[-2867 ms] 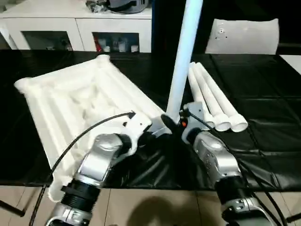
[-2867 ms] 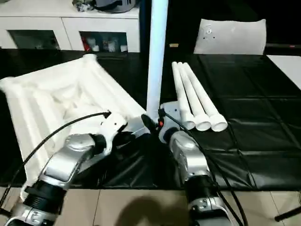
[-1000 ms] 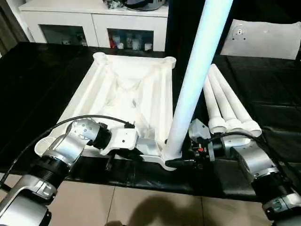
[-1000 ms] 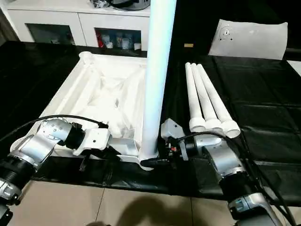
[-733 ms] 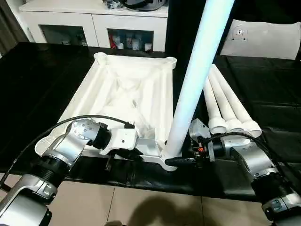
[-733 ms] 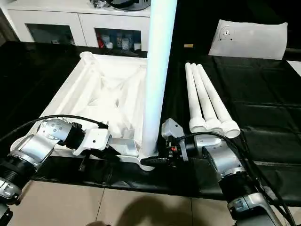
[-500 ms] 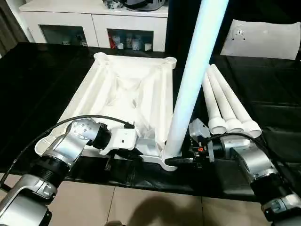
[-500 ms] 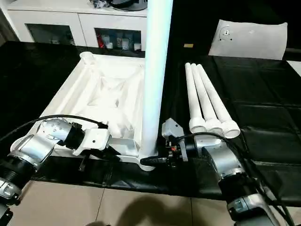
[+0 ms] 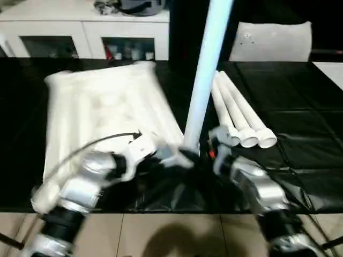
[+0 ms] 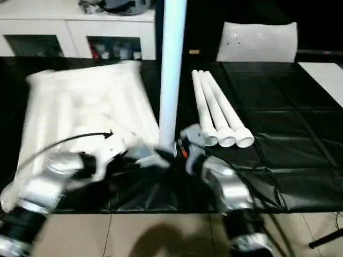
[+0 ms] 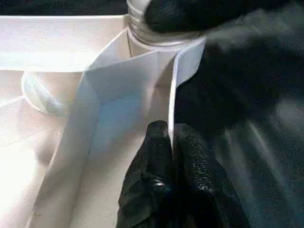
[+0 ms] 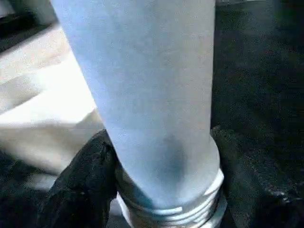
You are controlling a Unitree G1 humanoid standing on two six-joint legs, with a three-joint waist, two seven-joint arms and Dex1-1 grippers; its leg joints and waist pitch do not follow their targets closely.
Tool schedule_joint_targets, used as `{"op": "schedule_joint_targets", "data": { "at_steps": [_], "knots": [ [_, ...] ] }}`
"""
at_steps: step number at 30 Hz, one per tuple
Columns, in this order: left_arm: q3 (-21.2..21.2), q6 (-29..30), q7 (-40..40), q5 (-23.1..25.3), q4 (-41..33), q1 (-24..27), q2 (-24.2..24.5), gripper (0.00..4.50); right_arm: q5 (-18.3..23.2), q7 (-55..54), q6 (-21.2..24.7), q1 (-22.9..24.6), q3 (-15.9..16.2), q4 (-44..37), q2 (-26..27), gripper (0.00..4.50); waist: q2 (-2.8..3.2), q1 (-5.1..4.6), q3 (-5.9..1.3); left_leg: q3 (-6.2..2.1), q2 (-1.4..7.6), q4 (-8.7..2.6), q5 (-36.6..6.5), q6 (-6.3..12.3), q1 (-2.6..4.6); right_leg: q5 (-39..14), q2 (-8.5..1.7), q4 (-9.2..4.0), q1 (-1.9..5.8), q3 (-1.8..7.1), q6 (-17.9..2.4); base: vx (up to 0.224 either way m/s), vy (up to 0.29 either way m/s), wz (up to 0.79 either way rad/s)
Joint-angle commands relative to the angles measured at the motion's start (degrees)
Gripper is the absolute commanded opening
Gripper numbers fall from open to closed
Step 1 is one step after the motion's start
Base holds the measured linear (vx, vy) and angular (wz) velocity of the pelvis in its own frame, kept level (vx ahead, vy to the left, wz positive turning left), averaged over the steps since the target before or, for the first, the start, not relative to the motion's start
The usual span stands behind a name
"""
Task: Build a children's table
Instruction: Rotate leg to tighten
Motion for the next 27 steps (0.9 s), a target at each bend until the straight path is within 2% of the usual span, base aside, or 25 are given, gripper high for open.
{"op": "schedule_joint_targets", "data": {
  "at_steps": [1,3,4,5,6,8,9,10,12,14,15,17,18,19,21,27],
  "knots": [
    [0.63,2.27,9.61,0.87,-0.32,-1.74,-4.35,0.00,-1.24,0.25,2.55,0.54,7.29,1.79,5.37,2.72,-0.34,0.42,-2.57,-0.39,1.26,-4.04,-16.34,0.59,0.01,-27.01,-3.14,-6.02,1.30,1.68,-6.74,0.000,0.000,0.00],
    [0.43,2.75,11.61,1.42,-0.15,-2.24,-5.71,0.00,-2.97,-1.01,1.62,0.17,8.18,2.34,5.61,2.72,-0.59,0.65,-2.62,-0.27,1.21,-4.08,-14.64,1.19,-0.49,-21.85,-2.96,-5.62,1.67,1.67,-7.56,0.000,0.000,0.00],
    [-0.03,3.28,13.25,1.95,-0.05,-2.85,-6.77,0.00,-3.43,-1.40,1.01,0.05,8.18,2.56,5.98,3.07,-0.46,0.96,-2.80,-0.20,1.18,-3.98,-13.43,1.38,-0.47,-19.70,-3.01,-5.40,1.84,1.74,-7.66,0.000,0.000,0.00],
    [-0.17,4.09,13.63,2.25,-0.54,-2.96,-7.17,0.00,-3.37,-1.91,0.86,0.12,7.58,2.45,6.30,3.28,-0.58,1.07,-2.84,-0.16,1.14,-3.94,-12.55,1.57,-0.55,-18.14,-2.98,-5.33,2.01,1.75,-7.81,0.000,0.000,0.00],
    [-0.23,4.19,13.61,2.32,-0.59,-2.99,-7.17,0.00,-3.32,-1.95,0.85,0.14,7.46,2.38,6.32,3.42,-0.55,1.25,-2.95,-0.13,1.18,-3.88,-10.86,1.92,-0.59,-14.58,-2.94,-4.96,2.19,1.78,-8.60,0.000,0.000,0.00],
    [-1.03,5.52,13.38,3.73,-1.42,-3.15,-6.78,0.00,-3.00,-2.72,0.94,0.55,6.30,1.34,6.24,3.48,-0.27,1.27,-2.95,-0.11,1.14,-3.83,-9.82,2.24,-0.74,-11.72,-2.98,-4.73,2.44,1.74,-9.41,0.000,0.000,0.00],
    [-1.28,5.27,12.79,3.96,-1.29,-3.16,-6.19,0.00,-3.00,-2.79,0.71,0.78,6.07,0.85,5.93,3.79,-0.31,1.17,-2.89,-0.13,1.12,-3.86,-9.76,2.32,-0.84,-11.16,-2.92,-4.70,2.56,1.66,-9.60,0.000,0.000,0.00],
    [-1.59,4.60,11.67,3.88,-1.06,-3.03,-4.88,0.00,-2.65,-2.43,0.28,1.31,5.72,-0.29,5.13,3.88,-0.06,1.19,-2.90,-0.22,1.11,-3.93,-9.91,2.20,-0.81,-11.27,-2.95,-4.74,2.63,1.64,-9.43,0.000,0.000,0.00],
    [-1.68,4.37,11.30,3.80,-0.98,-2.97,-4.46,0.00,-2.50,-2.27,0.21,1.50,5.60,-0.69,4.86,3.95,-0.20,0.90,-2.88,-0.25,1.08,-4.01,-10.85,2.01,-0.82,-11.94,-2.87,-4.79,2.68,1.57,-9.36,0.000,0.000,0.00],
    [-2.17,2.83,9.26,3.45,-0.46,-2.88,-2.59,0.00,-2.34,-1.43,-0.88,2.19,5.15,-2.18,3.56,4.23,-0.24,0.74,-2.76,-0.24,1.13,-4.12,-12.53,1.90,-0.71,-14.13,-2.92,-5.05,2.50,1.65,-9.07,0.000,0.000,0.00],
    [-2.30,2.71,8.70,3.34,-0.41,-2.81,-2.04,0.00,-2.20,-0.88,-1.31,2.46,5.01,-2.73,3.17,4.33,-0.05,0.67,-2.69,-0.33,1.15,-4.21,-13.34,1.67,-0.72,-15.37,-2.95,-5.18,2.50,1.62,-8.91,0.000,0.000,0.00],
    [-2.80,-1.22,3.62,2.40,1.15,-2.73,1.83,0.00,-0.57,3.54,-1.99,4.51,4.28,-7.45,-0.61,4.43,-0.01,0.63,-2.66,-0.42,1.16,-4.24,-13.87,1.54,-0.65,-16.25,-3.00,-5.27,2.43,1.61,-8.75,0.000,0.000,0.00],
    [-2.99,-2.59,2.22,2.18,1.57,-2.74,2.89,0.00,-0.19,4.49,-1.86,4.96,4.01,-8.60,-1.48,4.43,0.39,0.89,-2.70,-0.43,1.24,-4.16,-14.10,1.87,-0.46,-15.71,-2.94,-5.25,2.32,1.73,-8.47,0.000,0.000,0.00],
    [-3.26,-3.18,0.24,1.67,1.80,-2.63,3.91,0.00,0.20,6.34,-1.77,5.44,4.05,-9.78,-2.89,4.47,0.12,0.75,-2.72,-0.45,1.26,-4.20,-13.94,2.03,-0.62,-14.94,-2.91,-5.25,2.50,1.72,-8.58,0.000,0.000,0.00],
    [-3.68,-4.53,-2.41,0.96,2.34,-2.59,5.32,0.00,0.59,8.81,-1.78,6.05,4.04,-11.26,-4.96,4.47,-0.02,0.76,-2.86,-0.28,1.34,-4.02,-12.01,2.40,-0.64,-10.75,-2.88,-4.72,2.57,1.67,-10.22,0.000,0.000,0.00],
    [-6.58,-12.35,-10.89,-0.68,6.85,-3.88,9.97,0.00,2.66,17.87,-1.32,6.65,3.03,-14.53,-12.50,4.47,0.04,1.73,-2.81,-0.08,1.43,-3.86,-10.84,3.00,-0.28,-8.88,-2.92,-4.48,2.57,1.73,-11.17,0.000,0.000,0.00]
  ]
}}
